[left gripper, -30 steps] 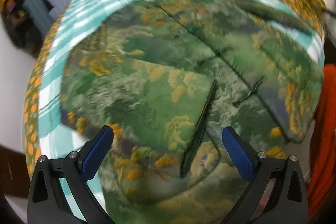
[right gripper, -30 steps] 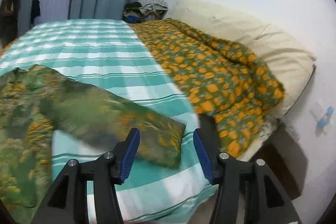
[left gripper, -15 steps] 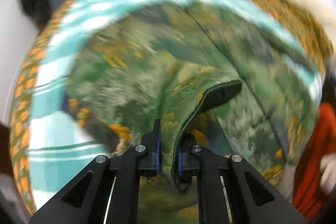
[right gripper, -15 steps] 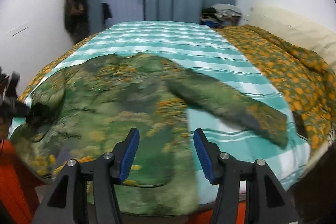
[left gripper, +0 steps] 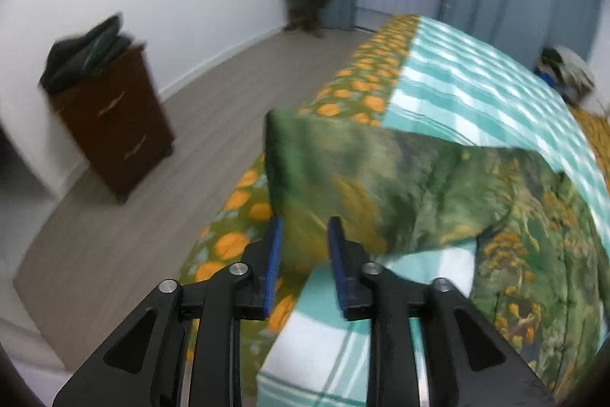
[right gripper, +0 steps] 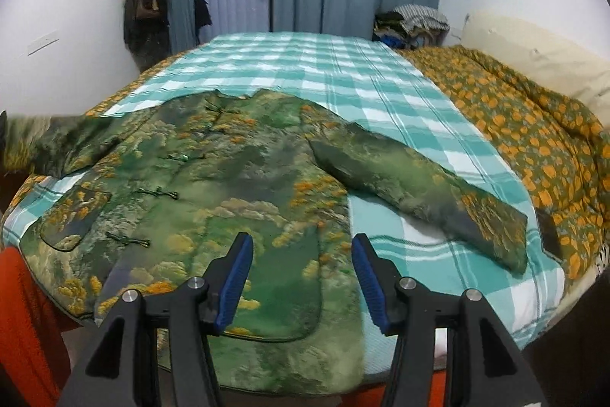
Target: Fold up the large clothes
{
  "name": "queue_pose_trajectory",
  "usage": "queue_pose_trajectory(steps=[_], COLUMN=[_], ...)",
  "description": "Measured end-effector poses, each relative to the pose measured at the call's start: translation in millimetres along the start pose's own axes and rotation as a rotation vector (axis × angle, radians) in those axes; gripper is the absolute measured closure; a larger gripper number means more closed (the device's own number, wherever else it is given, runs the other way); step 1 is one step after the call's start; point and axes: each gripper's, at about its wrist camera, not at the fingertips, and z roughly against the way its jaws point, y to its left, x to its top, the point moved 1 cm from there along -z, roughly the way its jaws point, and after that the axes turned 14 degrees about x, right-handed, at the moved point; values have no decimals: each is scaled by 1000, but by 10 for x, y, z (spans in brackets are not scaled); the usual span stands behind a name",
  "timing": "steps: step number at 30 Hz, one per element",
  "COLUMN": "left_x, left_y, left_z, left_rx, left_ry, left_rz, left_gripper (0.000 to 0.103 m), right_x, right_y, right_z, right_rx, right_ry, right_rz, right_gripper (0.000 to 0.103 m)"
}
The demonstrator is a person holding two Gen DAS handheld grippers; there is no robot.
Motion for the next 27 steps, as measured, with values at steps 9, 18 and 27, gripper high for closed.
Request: queue_pose_trajectory(steps=[9,18,27], left_x=[-782,-1627,-1758], left_y=[-639,-1932,-2003], left_z=[37,-139,50], left_rx=[-308,-476,-502], left_ry=[196,415,364], left_rz=[-90,-384,-439], left_gripper=[26,27,87], right_x=[-208,-637,-539], right_y=[-666,-876,-676], right_z=[-169,-906,-967], right_rx=[-1,250,266], right_ry=[214,410,411], right_rz=[-125,-338,-251], right_gripper=[37,37,88])
